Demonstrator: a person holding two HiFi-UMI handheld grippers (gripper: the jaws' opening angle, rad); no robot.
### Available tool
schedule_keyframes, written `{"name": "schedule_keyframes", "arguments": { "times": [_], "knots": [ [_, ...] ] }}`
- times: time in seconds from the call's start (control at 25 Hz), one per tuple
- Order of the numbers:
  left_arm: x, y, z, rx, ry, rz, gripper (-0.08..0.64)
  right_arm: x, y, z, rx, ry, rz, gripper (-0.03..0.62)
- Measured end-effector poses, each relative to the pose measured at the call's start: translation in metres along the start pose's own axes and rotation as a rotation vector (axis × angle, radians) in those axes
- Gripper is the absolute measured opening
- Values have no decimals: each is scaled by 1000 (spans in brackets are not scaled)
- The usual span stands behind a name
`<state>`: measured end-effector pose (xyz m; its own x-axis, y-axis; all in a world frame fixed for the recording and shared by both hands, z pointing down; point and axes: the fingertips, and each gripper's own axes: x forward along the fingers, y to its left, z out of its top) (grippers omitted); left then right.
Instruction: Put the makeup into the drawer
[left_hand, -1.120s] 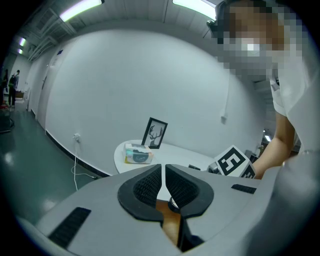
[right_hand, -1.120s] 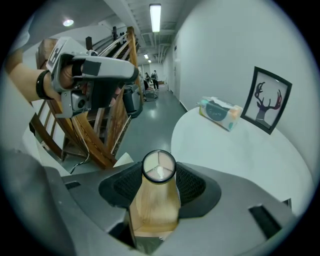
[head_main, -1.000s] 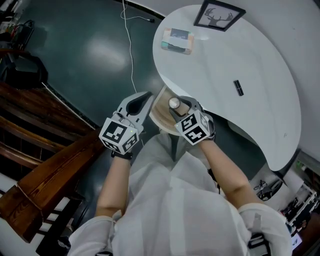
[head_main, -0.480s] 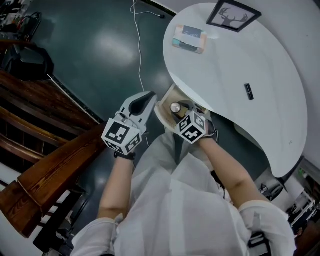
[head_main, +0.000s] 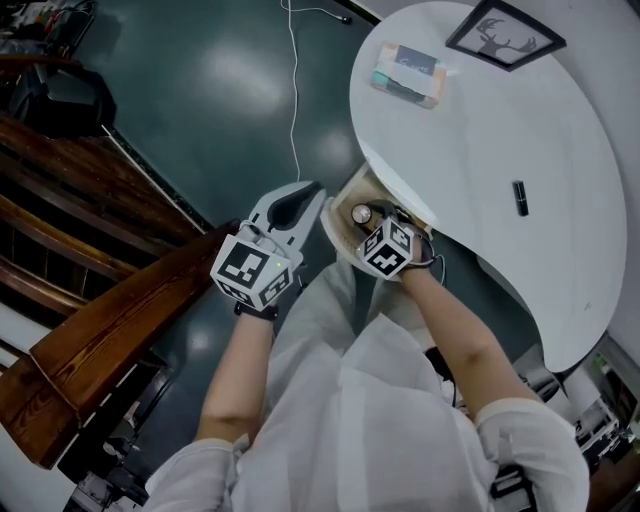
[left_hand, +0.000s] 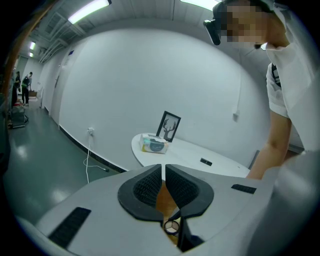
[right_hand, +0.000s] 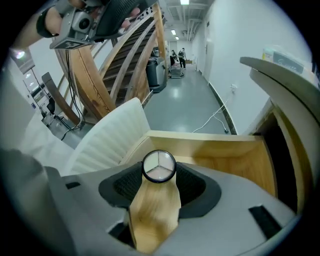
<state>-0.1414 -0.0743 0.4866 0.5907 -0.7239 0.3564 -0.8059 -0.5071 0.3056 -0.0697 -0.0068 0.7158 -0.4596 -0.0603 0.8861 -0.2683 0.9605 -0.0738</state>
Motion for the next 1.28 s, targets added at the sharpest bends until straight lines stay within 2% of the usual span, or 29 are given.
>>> {"name": "schedule_keyframes", "arguments": {
  "times": [0.44, 1.12, 1.28],
  "knots": [
    [2, 11, -14, -13, 22, 20, 29, 51, -7, -21, -146, 67, 33, 208],
    [11, 13, -26, -36, 42, 16, 29, 85, -8, -33, -212, 130, 86, 209],
    [10, 16, -25, -34, 41, 17, 29, 89, -9, -31, -223, 134, 73, 209]
  ]
}}
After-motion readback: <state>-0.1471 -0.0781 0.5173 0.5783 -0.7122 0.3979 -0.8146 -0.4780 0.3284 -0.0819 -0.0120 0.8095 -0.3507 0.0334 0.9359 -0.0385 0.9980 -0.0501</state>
